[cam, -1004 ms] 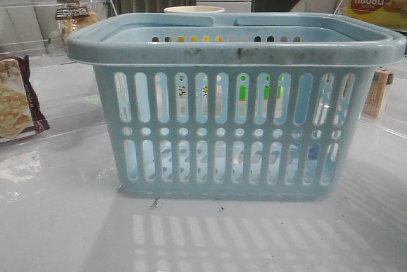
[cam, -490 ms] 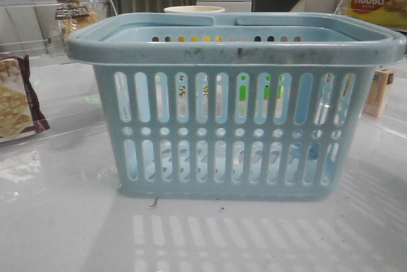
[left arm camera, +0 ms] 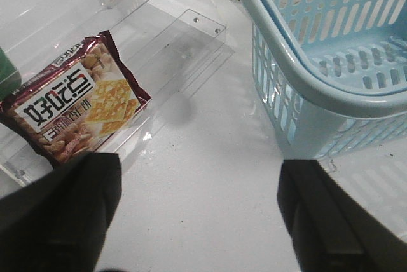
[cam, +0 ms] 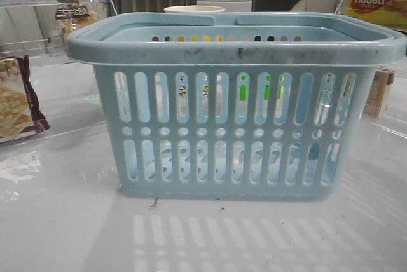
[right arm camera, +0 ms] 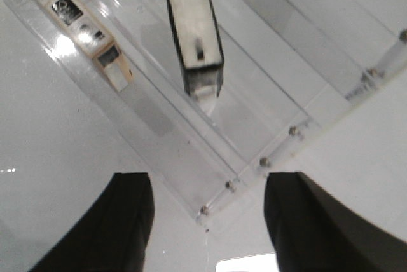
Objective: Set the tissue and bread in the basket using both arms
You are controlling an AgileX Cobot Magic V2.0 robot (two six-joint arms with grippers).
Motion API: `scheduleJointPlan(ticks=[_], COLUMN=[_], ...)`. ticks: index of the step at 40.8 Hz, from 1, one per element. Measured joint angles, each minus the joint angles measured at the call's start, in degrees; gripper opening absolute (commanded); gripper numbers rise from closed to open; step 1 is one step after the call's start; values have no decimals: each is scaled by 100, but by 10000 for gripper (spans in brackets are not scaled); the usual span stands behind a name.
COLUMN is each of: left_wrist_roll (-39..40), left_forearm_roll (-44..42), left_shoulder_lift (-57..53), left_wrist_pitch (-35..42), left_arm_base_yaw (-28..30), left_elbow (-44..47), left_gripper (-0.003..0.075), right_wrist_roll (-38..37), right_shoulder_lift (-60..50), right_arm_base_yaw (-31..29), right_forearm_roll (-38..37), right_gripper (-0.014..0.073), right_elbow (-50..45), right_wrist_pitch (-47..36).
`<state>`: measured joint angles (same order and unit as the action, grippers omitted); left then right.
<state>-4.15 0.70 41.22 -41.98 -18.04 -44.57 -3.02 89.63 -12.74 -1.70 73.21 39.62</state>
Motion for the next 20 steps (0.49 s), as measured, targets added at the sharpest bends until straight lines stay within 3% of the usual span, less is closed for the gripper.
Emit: scheduleJointPlan(ticks=[17,20], left_wrist_roll=[0,0], left_forearm_roll=[0,0], left_shoulder_lift=[0,0], left_wrist_pitch=[0,0], left_arm_base_yaw=[0,0], left_elbow=[0,0], left_gripper=[560,560], right_wrist_roll=[0,0], right_shoulder_lift=[1402,1502], right_arm_base_yaw=[0,0], right_forearm_roll=[-11,-19], right_gripper=[495,438], right_elbow=[919,919], right_wrist_pitch=[-636,-718])
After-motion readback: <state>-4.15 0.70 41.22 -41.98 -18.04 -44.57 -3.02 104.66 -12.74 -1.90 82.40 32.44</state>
